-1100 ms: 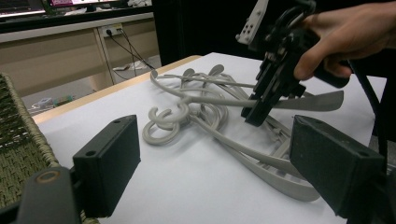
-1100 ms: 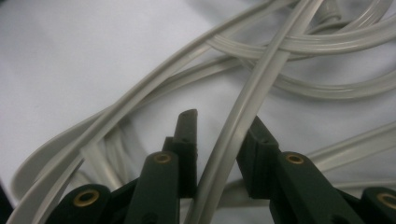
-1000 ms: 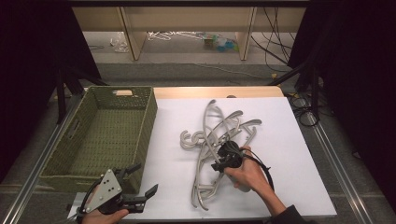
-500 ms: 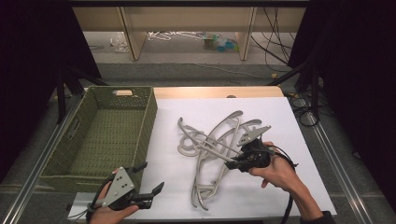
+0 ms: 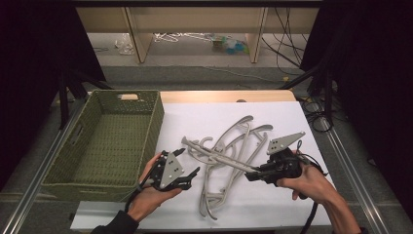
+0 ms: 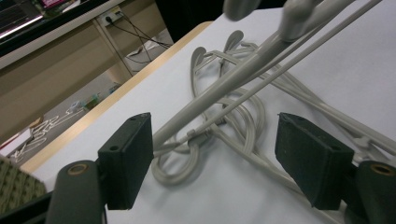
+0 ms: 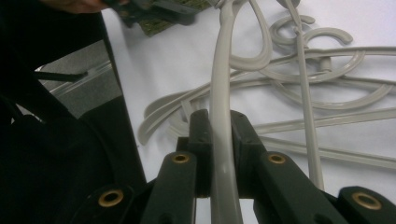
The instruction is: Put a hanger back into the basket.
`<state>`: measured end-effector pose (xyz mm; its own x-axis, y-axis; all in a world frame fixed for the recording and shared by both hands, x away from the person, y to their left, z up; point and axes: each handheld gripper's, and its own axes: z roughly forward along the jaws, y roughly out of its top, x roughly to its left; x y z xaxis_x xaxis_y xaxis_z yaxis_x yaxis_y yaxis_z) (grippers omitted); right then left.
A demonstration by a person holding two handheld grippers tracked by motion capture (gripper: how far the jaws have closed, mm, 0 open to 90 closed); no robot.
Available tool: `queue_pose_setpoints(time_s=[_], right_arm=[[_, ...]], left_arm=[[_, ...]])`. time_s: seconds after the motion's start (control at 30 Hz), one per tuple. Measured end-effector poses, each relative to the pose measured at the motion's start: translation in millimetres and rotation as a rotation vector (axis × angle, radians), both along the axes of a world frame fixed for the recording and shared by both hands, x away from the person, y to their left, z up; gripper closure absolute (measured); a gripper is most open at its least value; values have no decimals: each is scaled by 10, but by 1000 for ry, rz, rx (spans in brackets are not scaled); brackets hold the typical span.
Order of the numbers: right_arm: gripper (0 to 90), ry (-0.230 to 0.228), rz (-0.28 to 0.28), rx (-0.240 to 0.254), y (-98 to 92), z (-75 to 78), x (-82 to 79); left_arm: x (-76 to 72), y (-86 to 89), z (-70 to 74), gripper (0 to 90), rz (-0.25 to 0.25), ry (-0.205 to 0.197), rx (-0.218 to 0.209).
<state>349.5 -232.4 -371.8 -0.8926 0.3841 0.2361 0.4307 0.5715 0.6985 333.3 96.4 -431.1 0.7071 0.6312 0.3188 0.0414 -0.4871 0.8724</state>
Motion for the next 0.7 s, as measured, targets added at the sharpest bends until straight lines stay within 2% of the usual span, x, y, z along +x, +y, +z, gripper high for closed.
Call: queue_pose_setpoints(time_s=[0.03, 0.1, 0.17, 0.3, 0.33, 0.37, 0.4, 0.5, 0.53, 0.57, 0.6, 0.7], right_arm=[[815, 4, 11, 4, -9, 8, -3], [815, 9, 15, 9, -17, 22, -20], [815, 8, 28, 12, -18, 30, -38], [815, 6, 35, 17, -25, 45, -44], [815, -3, 29, 20, -31, 45, -43], [815, 1, 32, 18, -40, 47, -41], [815, 0, 36, 19, -47, 44, -37], [815, 5, 45, 17, -57, 30, -40], [815, 1, 46, 20, -62, 24, -37], [815, 2, 46, 20, -64, 21, -35], [814, 0, 47, 21, -66, 22, -34], [813, 0, 54, 14, -66, 14, -34]], left_arm=[[35, -29, -2, 290, 2, -9, 2], [90, -80, -9, 315, -26, 20, 16], [133, -124, -13, 331, -34, -16, 65], [197, -179, 9, 437, -112, -28, 90], [197, -179, 9, 469, -112, -28, 90], [205, -189, 13, 478, -133, -21, 88], [223, -200, 36, 509, -174, -30, 102], [244, -214, 65, 545, -239, -37, 126], [244, -216, 76, 574, -250, -49, 144], [248, -221, 81, 608, -271, -41, 152], [250, -220, 88, 638, -284, -55, 170], [259, -207, 97, 658, -312, -53, 186]])
